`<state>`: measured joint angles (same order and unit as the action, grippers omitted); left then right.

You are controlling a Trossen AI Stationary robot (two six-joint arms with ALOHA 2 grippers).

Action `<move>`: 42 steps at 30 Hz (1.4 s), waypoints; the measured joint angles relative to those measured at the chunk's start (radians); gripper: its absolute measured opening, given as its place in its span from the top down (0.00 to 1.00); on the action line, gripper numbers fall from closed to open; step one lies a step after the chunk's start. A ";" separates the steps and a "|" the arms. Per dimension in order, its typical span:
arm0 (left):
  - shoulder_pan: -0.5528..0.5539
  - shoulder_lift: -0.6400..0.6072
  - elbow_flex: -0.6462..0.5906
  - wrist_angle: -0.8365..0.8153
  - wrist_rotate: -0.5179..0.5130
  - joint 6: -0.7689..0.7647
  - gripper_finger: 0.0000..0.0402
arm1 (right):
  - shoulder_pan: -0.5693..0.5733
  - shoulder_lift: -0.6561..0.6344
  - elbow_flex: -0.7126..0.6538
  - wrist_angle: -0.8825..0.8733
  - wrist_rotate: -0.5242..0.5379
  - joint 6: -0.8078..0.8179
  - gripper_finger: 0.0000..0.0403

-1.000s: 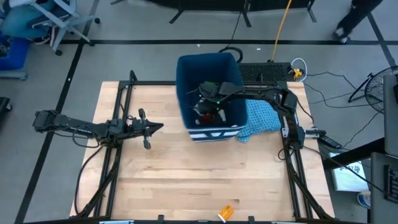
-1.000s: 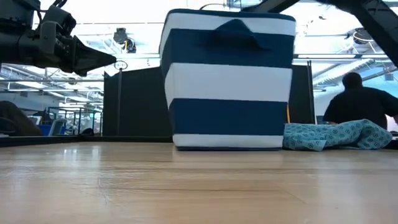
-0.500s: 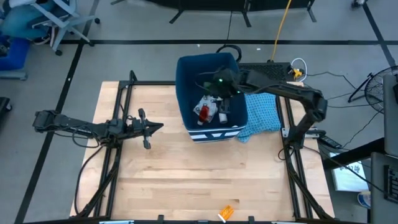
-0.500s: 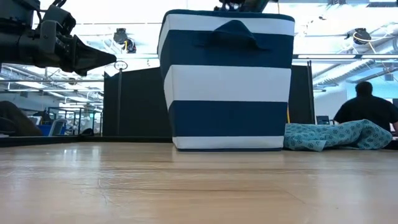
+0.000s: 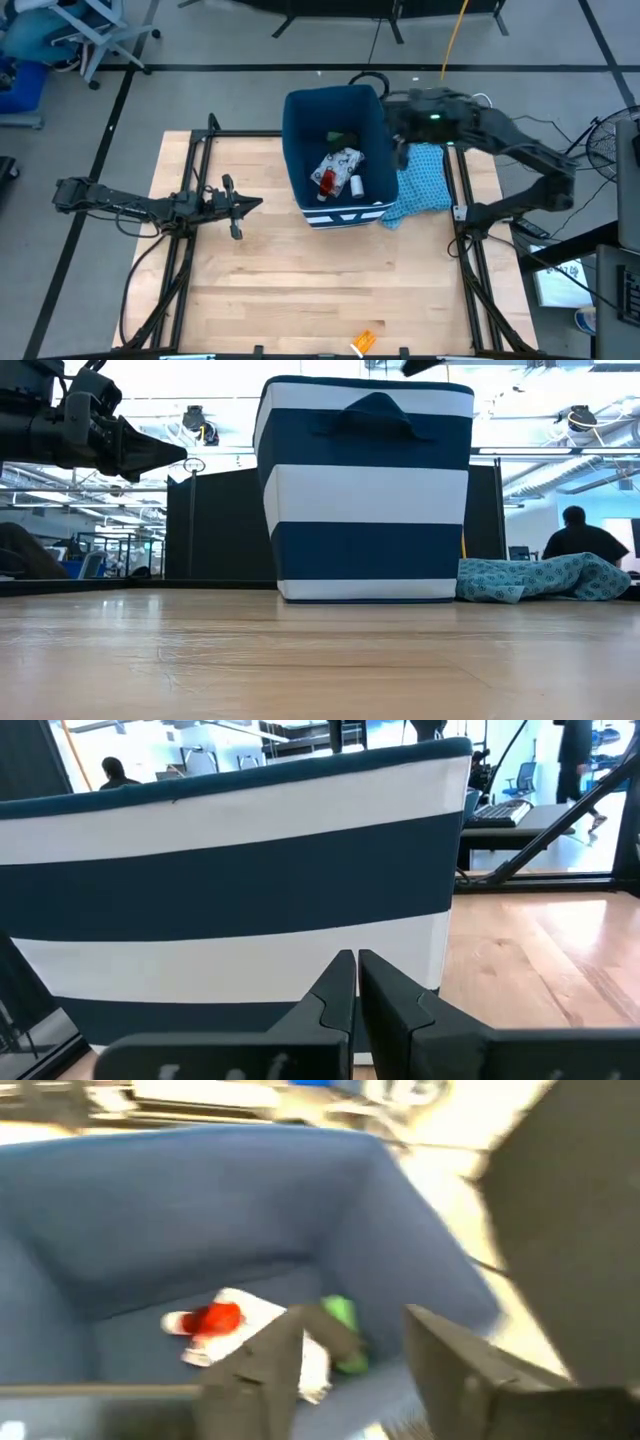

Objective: Pick & place medical supplies in basket/bin
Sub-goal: Adjust the blue bin, then put the orange pill bottle into the blue bin

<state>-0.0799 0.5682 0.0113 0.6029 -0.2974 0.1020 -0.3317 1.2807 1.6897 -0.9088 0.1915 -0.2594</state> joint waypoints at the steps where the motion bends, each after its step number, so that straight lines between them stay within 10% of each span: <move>1: 0.000 0.000 0.000 0.000 0.000 0.000 0.95 | 0.000 -0.020 0.001 -0.020 0.042 0.022 0.64; 7: 0.000 0.000 0.000 0.000 0.002 -0.031 0.95 | 0.000 -0.075 0.001 -0.294 0.106 0.214 0.97; 14: 0.000 0.000 0.000 0.000 0.004 -0.033 0.95 | 0.011 -0.069 -0.159 -0.508 0.070 0.443 0.99; 26: 0.000 0.000 0.000 -0.001 0.004 -0.058 0.95 | 0.101 -0.094 -0.676 0.022 -0.164 0.427 1.00; 42: 0.000 0.000 0.000 -0.010 0.072 -0.105 0.95 | 0.189 -0.329 -0.763 0.111 -0.200 0.253 1.00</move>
<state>-0.0800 0.5682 0.0113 0.5928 -0.2252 -0.0031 -0.1423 0.9521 0.9263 -0.7983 -0.0080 -0.0059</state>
